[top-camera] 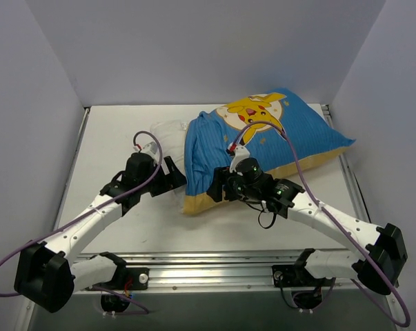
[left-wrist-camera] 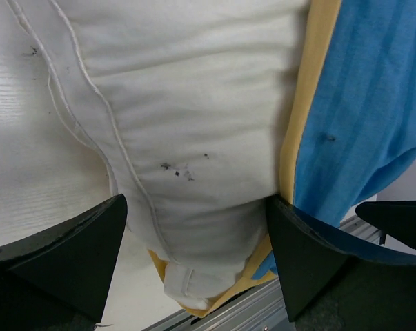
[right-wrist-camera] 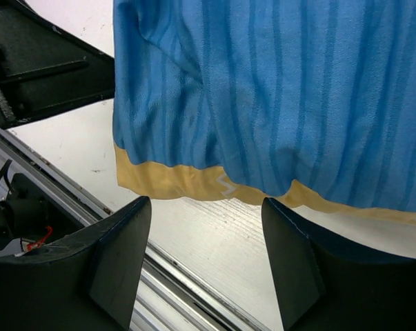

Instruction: Remove the pillowcase from the pillow

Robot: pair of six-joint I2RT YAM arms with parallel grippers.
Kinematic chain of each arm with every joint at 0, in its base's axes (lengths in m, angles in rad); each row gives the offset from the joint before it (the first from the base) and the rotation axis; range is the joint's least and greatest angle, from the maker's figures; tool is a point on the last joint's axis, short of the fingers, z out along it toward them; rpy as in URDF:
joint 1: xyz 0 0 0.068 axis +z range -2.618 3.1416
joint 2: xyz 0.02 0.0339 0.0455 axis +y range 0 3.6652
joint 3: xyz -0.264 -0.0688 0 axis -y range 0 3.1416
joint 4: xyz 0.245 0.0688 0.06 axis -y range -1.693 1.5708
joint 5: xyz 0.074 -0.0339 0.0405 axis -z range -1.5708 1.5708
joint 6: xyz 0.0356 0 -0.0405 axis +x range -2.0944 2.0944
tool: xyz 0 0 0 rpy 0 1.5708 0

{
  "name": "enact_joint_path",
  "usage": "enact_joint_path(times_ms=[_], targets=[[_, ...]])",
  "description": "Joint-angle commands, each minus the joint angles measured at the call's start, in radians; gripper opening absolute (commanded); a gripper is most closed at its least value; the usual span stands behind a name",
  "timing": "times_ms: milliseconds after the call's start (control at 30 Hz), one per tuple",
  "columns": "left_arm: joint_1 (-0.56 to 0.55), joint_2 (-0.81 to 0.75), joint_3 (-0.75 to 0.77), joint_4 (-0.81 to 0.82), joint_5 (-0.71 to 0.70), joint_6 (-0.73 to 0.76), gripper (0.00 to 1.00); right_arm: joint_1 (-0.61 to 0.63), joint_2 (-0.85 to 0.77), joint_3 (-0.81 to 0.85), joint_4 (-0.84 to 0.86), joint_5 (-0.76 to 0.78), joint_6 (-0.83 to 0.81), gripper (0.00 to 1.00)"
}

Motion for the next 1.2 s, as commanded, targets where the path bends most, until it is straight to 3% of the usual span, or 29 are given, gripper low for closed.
enact_joint_path(times_ms=[0, 100, 400, 533, 633, 667, 767, 833, 867, 933, 967, 1000, 1167], targets=[[0.003, 0.043, -0.009, 0.093, 0.042, -0.011, 0.90, 0.024, 0.027, 0.037, 0.035, 0.062, 0.008, 0.61], [0.003, 0.061, -0.026, 0.106, 0.051, -0.011, 0.90, 0.062, 0.059, 0.054, 0.042, 0.078, 0.014, 0.61], [0.003, 0.055, -0.104, 0.126, 0.070, -0.042, 0.88, 0.237, 0.207, 0.146, 0.021, 0.344, 0.078, 0.67], [0.001, 0.078, -0.130, 0.185, 0.094, -0.055, 0.70, 0.289, 0.288, 0.203, -0.027, 0.436, 0.100, 0.68], [0.000, 0.101, -0.161, 0.244, 0.111, -0.071, 0.44, 0.315, 0.345, 0.234, -0.051, 0.502, 0.131, 0.68], [0.000, 0.107, -0.166, 0.247, 0.111, -0.072, 0.28, 0.318, 0.368, 0.235, -0.060, 0.515, 0.147, 0.68], [0.000, 0.101, -0.170, 0.279, 0.123, -0.078, 0.03, 0.318, 0.400, 0.221, -0.080, 0.564, 0.192, 0.58], [0.003, 0.071, -0.149, 0.265, 0.129, -0.080, 0.02, 0.317, 0.414, 0.217, -0.129, 0.608, 0.227, 0.47], [0.004, 0.052, -0.137, 0.221, 0.119, -0.077, 0.02, 0.318, 0.418, 0.217, -0.148, 0.625, 0.238, 0.35], [0.013, 0.000, -0.086, 0.157, 0.099, -0.060, 0.02, 0.317, 0.406, 0.205, -0.207, 0.670, 0.267, 0.23], [0.021, -0.014, -0.065, 0.132, 0.090, -0.057, 0.02, 0.315, 0.397, 0.195, -0.221, 0.682, 0.276, 0.10], [0.027, -0.022, -0.040, 0.080, 0.090, -0.052, 0.02, 0.315, 0.386, 0.183, -0.238, 0.699, 0.287, 0.03], [0.125, -0.029, 0.147, -0.066, 0.160, -0.045, 0.02, 0.228, 0.293, 0.060, -0.356, 0.771, 0.364, 0.00]])
